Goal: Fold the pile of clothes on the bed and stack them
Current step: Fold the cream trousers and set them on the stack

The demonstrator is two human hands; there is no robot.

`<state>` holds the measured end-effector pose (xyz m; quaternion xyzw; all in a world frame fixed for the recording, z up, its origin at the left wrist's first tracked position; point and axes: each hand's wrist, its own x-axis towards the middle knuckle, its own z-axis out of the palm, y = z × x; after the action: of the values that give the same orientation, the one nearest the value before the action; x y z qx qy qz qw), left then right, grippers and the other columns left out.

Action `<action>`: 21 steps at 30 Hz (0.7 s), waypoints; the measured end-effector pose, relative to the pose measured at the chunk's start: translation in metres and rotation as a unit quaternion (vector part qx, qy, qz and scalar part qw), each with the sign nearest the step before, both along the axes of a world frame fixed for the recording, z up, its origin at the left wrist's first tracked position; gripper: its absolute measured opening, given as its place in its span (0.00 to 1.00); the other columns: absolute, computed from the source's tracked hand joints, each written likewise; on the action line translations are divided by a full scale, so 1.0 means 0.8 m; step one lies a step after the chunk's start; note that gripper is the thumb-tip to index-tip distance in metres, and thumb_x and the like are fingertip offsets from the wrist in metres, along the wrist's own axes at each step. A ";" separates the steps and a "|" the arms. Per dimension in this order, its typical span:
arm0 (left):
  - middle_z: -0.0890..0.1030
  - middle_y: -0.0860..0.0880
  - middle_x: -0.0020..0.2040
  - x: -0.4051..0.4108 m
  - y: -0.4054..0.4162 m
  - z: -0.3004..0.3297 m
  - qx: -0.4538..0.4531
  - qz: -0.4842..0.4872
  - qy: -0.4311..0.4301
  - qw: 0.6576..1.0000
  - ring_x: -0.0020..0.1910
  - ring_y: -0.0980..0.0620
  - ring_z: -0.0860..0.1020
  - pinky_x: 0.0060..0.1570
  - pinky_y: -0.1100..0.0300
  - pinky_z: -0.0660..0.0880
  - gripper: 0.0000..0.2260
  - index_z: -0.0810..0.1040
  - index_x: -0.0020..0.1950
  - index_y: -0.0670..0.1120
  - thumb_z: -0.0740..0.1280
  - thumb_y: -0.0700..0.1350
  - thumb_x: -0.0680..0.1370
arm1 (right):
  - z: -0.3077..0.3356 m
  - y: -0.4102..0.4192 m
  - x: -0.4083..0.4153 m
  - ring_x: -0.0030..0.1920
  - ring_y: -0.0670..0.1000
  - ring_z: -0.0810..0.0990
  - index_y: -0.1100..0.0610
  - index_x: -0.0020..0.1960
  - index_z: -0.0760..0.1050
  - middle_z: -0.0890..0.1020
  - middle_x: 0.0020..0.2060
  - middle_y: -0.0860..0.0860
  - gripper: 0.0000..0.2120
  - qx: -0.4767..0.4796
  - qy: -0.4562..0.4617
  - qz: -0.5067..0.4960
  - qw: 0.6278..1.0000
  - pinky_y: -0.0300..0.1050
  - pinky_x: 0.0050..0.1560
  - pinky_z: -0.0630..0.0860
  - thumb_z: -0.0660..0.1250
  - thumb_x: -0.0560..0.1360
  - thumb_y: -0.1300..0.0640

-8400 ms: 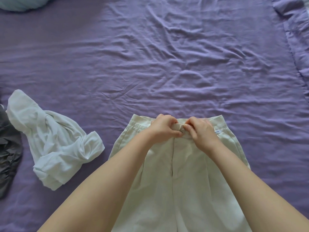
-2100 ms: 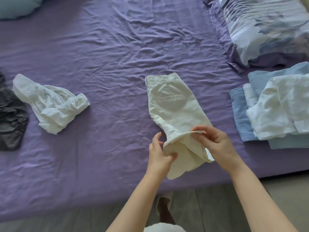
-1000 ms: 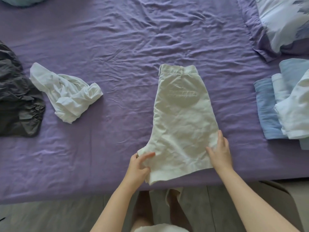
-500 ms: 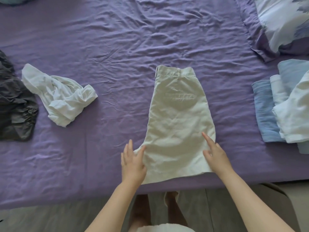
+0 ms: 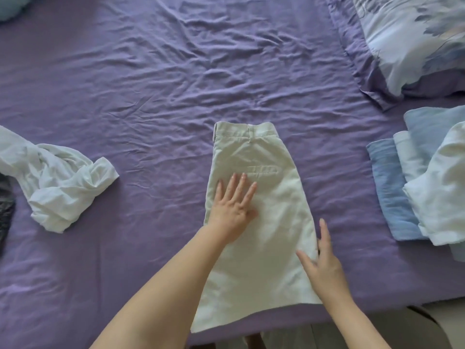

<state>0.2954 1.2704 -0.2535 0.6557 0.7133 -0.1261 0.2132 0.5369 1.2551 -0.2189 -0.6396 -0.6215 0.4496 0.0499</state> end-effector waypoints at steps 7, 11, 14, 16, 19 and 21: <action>0.24 0.51 0.71 -0.040 0.103 -0.013 0.066 0.011 0.038 0.997 0.67 0.49 0.19 0.65 0.43 0.22 0.30 0.25 0.70 0.58 0.36 0.68 0.75 | -0.021 0.014 -0.008 0.41 0.37 0.78 0.43 0.45 0.73 0.81 0.39 0.40 0.13 -0.018 0.048 -0.099 0.994 0.27 0.39 0.69 0.74 0.71 0.58; 0.19 0.53 0.67 -0.053 0.118 -0.024 0.076 0.049 0.033 0.995 0.68 0.49 0.20 0.64 0.43 0.20 0.31 0.19 0.65 0.61 0.29 0.72 0.70 | -0.026 0.020 -0.018 0.37 0.49 0.76 0.55 0.43 0.78 0.78 0.35 0.47 0.04 0.032 -0.004 -0.082 0.996 0.37 0.37 0.64 0.73 0.72 0.58; 0.22 0.52 0.70 -0.074 0.110 -0.033 0.071 0.081 0.020 0.994 0.70 0.48 0.22 0.64 0.44 0.20 0.32 0.20 0.67 0.62 0.30 0.73 0.70 | -0.025 0.023 -0.015 0.35 0.59 0.77 0.59 0.36 0.72 0.73 0.30 0.45 0.11 0.085 -0.067 -0.059 0.992 0.48 0.36 0.66 0.73 0.71 0.58; 0.25 0.50 0.72 -0.082 0.108 -0.036 0.069 0.076 0.017 0.995 0.71 0.48 0.24 0.63 0.44 0.20 0.32 0.21 0.68 0.62 0.30 0.73 0.70 | -0.021 0.031 -0.014 0.35 0.61 0.77 0.55 0.35 0.67 0.71 0.29 0.45 0.15 0.086 -0.087 -0.041 0.992 0.52 0.34 0.69 0.71 0.71 0.53; 0.26 0.49 0.73 -0.081 0.111 -0.035 0.084 0.059 0.029 0.994 0.72 0.47 0.26 0.65 0.42 0.21 0.33 0.24 0.71 0.61 0.30 0.73 0.71 | -0.025 0.041 -0.015 0.38 0.64 0.79 0.56 0.43 0.67 0.79 0.32 0.54 0.17 0.083 -0.118 -0.032 0.989 0.52 0.35 0.68 0.55 0.75 0.42; 0.28 0.49 0.74 -0.071 0.115 -0.034 0.118 0.024 0.014 0.993 0.73 0.47 0.27 0.68 0.41 0.25 0.32 0.28 0.73 0.61 0.32 0.72 0.73 | -0.032 0.042 -0.014 0.43 0.64 0.81 0.57 0.55 0.70 0.83 0.43 0.55 0.21 0.087 -0.135 -0.024 0.987 0.50 0.38 0.66 0.51 0.77 0.42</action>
<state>0.2384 1.3624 -0.2805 0.6573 0.7415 -0.0451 0.1272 0.5261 1.2884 -0.2447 -0.7024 -0.6436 0.3023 0.0320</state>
